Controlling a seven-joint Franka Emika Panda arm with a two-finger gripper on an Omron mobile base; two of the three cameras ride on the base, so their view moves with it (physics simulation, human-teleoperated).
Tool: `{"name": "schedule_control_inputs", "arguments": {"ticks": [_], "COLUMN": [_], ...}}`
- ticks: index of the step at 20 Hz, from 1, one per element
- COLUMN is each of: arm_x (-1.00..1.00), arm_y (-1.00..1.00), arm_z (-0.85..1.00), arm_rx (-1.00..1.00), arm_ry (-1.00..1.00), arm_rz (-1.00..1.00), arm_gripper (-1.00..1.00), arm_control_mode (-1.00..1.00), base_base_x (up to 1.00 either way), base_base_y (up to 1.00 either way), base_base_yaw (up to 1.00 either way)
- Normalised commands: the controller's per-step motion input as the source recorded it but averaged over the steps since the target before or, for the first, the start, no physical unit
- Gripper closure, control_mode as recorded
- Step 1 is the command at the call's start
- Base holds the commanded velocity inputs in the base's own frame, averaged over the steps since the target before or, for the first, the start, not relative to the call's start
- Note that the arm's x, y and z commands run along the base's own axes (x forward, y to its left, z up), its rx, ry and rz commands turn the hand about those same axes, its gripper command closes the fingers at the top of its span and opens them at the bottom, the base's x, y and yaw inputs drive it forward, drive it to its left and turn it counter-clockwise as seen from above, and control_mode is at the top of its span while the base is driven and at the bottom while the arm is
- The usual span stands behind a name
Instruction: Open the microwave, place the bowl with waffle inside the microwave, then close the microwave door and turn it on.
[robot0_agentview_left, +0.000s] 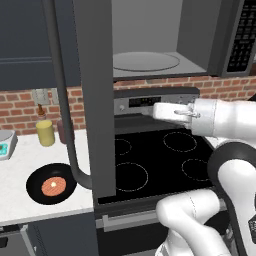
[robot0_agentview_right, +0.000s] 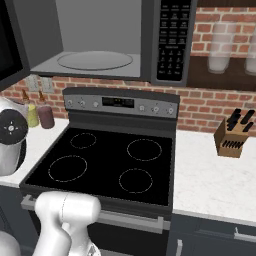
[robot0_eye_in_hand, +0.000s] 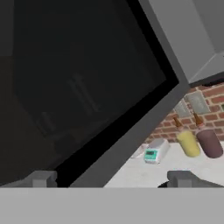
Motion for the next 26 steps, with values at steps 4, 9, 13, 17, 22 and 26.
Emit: {"name": "schedule_control_inputs", "arguments": {"ticks": [4,9,13,17,22,26], "arm_x": [0.00,-0.02,0.06,0.39,0.69,0.52], "arm_y": [-0.50,-0.53,-0.82,-0.39,0.07,0.33], "arm_z": [-0.13,-0.60,-0.39,-0.50,-0.71,-0.76], "arm_rx": [-0.18,-0.26,-0.21,-0.14,-0.05,0.00], "arm_ry": [0.38,0.29,0.22,0.16,0.20,0.18], "arm_rz": [-0.38,-0.29,-0.21,-0.03,0.10,0.06], "arm_gripper": [-1.00,-1.00,-1.00,-1.00,-1.00,-1.00], "arm_control_mode": [-1.00,-1.00,-1.00,-1.00,-1.00,-1.00], "base_base_x": [0.00,0.00,0.00,0.00,0.00,0.00], "base_base_y": [0.00,0.00,0.00,0.00,0.00,0.00], "base_base_yaw": [0.00,0.00,0.00,0.00,0.00,0.00]}}
